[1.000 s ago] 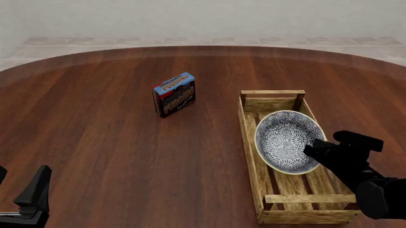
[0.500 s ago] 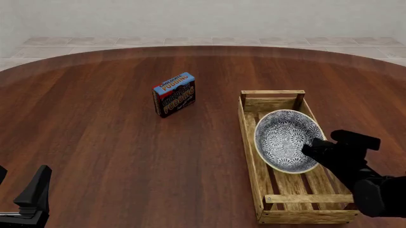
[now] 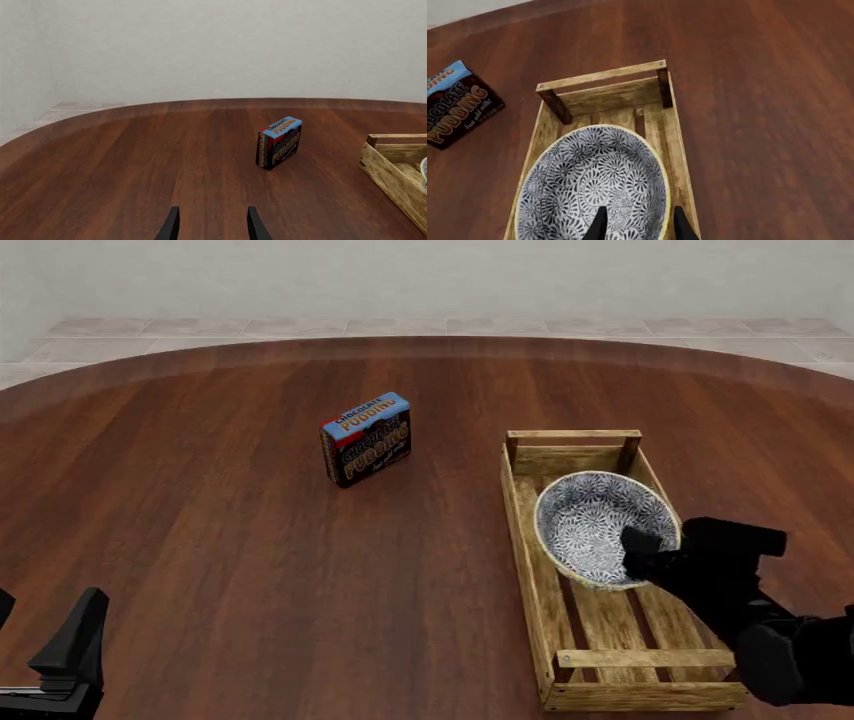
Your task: Pick up the bowl on the left and put it in the tray.
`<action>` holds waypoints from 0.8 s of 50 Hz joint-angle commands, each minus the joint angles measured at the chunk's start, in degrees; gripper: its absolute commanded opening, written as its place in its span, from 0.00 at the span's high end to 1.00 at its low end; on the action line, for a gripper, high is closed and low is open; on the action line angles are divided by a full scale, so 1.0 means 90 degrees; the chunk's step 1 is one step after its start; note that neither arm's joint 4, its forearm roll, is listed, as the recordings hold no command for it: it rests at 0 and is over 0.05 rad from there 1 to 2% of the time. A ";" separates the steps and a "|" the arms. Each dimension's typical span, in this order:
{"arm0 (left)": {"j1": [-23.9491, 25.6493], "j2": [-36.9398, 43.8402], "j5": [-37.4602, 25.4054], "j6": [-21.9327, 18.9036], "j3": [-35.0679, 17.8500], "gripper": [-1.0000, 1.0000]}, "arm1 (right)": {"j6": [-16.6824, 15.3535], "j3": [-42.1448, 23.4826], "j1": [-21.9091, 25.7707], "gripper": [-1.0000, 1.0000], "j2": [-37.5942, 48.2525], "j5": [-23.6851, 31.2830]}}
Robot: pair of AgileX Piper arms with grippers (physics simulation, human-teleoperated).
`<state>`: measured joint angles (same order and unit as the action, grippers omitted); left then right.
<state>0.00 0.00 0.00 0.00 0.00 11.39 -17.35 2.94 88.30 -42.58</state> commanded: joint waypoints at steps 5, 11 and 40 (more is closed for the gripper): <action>0.0000 0.0000 0.0000 0.0000 0.0000 0.00 | -0.0046 0.0135 0.0199 0.00 -0.0040 0.0023; 0.0000 0.0000 0.0000 0.0000 0.0000 0.00 | -0.0046 0.0161 0.0192 0.00 -0.0029 -0.0013; 0.0000 0.0000 0.0000 0.0000 0.0000 0.00 | -0.0465 0.0275 0.0034 0.00 -0.0910 0.0294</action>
<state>0.00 0.00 0.00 0.00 0.00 8.49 -15.28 3.58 83.63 -41.38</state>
